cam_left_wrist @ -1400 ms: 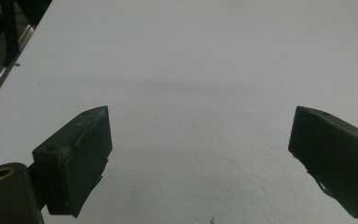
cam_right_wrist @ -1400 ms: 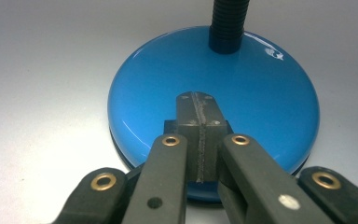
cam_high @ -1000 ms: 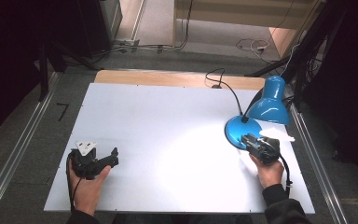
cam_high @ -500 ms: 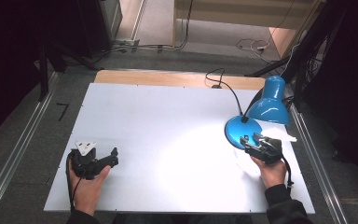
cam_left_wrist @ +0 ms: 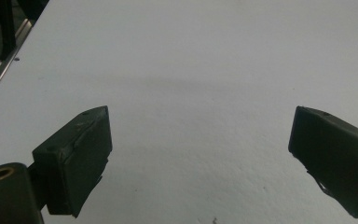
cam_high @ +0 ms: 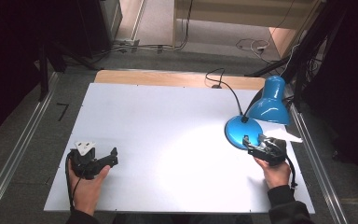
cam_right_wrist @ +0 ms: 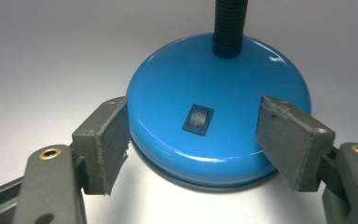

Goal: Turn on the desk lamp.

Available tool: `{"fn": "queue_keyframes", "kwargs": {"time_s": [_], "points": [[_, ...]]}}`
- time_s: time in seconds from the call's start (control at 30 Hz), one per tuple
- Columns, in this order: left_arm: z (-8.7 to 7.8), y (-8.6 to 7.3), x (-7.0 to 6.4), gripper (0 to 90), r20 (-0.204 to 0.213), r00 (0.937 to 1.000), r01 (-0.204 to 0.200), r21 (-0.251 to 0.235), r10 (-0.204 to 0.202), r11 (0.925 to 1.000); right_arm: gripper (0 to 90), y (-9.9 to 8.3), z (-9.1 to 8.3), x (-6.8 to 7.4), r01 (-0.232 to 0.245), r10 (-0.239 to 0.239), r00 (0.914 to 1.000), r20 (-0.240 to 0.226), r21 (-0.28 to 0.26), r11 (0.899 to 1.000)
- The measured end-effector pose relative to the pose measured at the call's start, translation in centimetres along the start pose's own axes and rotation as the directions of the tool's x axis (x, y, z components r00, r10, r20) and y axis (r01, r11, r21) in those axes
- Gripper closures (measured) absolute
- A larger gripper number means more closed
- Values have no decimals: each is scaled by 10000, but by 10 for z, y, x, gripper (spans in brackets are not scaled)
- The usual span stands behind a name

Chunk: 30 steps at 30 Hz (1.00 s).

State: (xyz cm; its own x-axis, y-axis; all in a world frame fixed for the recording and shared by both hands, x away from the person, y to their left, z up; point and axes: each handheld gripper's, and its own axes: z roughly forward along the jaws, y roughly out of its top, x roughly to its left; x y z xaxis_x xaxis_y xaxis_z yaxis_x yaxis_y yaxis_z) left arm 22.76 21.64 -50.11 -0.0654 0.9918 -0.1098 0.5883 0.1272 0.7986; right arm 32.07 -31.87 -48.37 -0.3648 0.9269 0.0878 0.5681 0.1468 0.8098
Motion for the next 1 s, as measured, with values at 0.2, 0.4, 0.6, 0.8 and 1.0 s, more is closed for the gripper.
{"fn": "queue_keyframes", "kwargs": {"time_s": [0.2, 0.4, 0.6, 0.8, 1.0], "points": [[0, 0, 0, 69, -7, 10000, -4, 13, 4, 10000, 230, 0, -4, 0, -30, 30, 10000, -34, -28, 10000], [0, 0, 0, 69, 2, 10000, 27, 12, -27, 10000, 215, 0, -8, -1, -136, 136, 9999, -82, -42, 9999], [0, 0, 0, 69, 2, 10000, 14, 25, -14, 10000, 205, -1, -10, 1, -15, 15, 9999, -100, 29, 10000], [0, 0, 1, 69, 20, 10000, 25, 33, -25, 10000, 197, -2, -13, 1, -18, 18, 10000, -95, 18, 10000], [0, 0, 1, 69, 4, 10000, 8, 45, -8, 10000, 192, -4, -17, 0, -29, 29, 10000, -73, 31, 10000]]}}
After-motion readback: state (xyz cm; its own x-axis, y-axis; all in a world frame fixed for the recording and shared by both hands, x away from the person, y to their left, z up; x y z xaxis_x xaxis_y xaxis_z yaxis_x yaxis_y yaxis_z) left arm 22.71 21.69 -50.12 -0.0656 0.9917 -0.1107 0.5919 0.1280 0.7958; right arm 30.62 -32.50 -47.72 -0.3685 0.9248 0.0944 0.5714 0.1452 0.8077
